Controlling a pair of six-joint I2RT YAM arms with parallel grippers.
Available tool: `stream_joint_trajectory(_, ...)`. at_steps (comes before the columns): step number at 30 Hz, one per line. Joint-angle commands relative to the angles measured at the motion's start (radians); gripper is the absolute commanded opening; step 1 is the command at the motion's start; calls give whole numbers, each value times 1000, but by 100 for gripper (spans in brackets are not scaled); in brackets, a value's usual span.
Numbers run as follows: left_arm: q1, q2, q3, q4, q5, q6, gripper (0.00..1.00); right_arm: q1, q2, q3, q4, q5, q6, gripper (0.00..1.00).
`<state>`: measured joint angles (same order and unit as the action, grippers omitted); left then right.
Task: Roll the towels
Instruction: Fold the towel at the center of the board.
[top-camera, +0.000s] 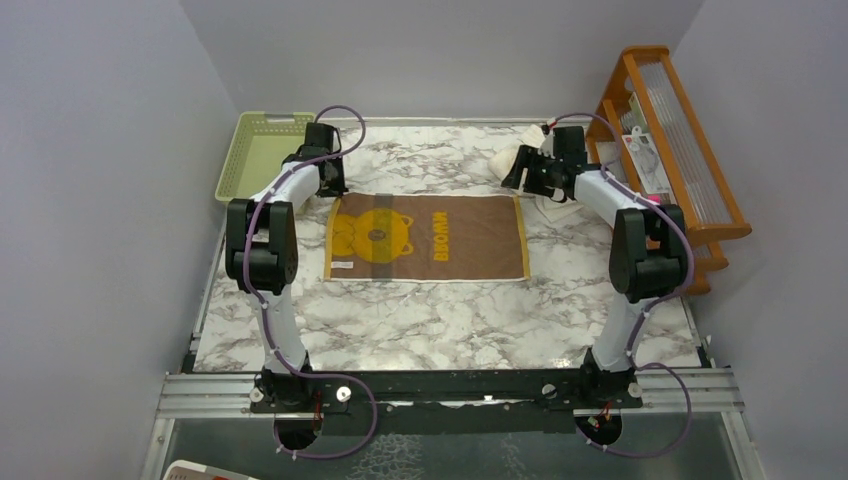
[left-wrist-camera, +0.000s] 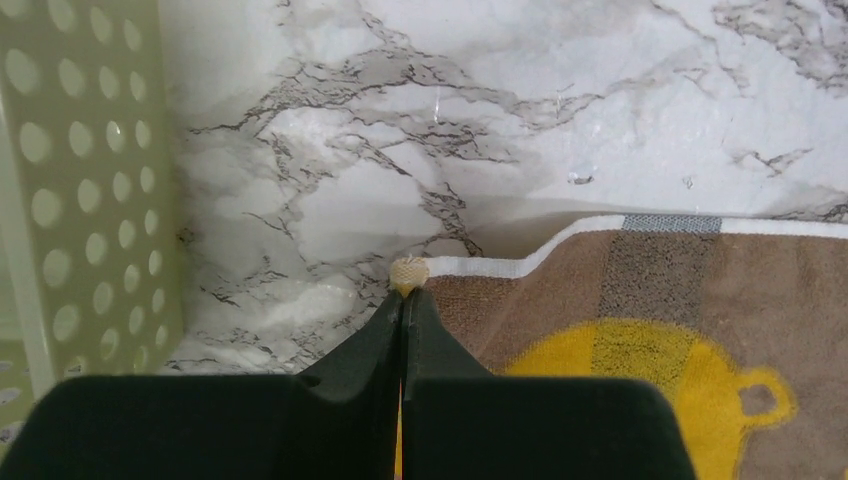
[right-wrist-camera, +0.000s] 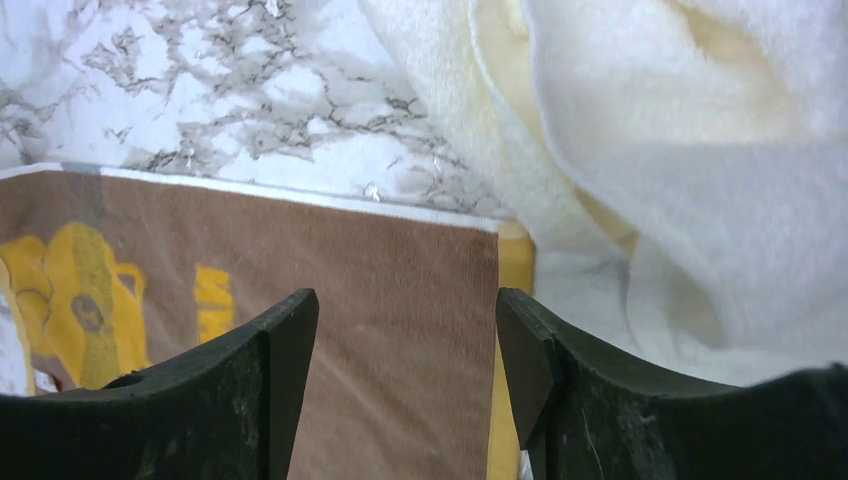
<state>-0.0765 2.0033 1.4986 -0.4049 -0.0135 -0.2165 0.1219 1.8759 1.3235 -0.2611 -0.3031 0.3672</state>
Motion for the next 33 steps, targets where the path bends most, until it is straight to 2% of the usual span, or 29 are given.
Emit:
stream_joint_trajectory(1,0,-6,58,-84,46,54,0,11,81,94,-6,31,-38,66)
stream_joint_trajectory(14,0,-50,25,-153,37,114,0,14,226,229,-78,15,-84,64)
stream_joint_trajectory(25,0,-53,0,-170,41,117,0,25,222,164,-91,56,-94,60)
stream_joint_trajectory(33,0,-47,9,-173,38,119,0,58,207,100,-92,188,-123,59)
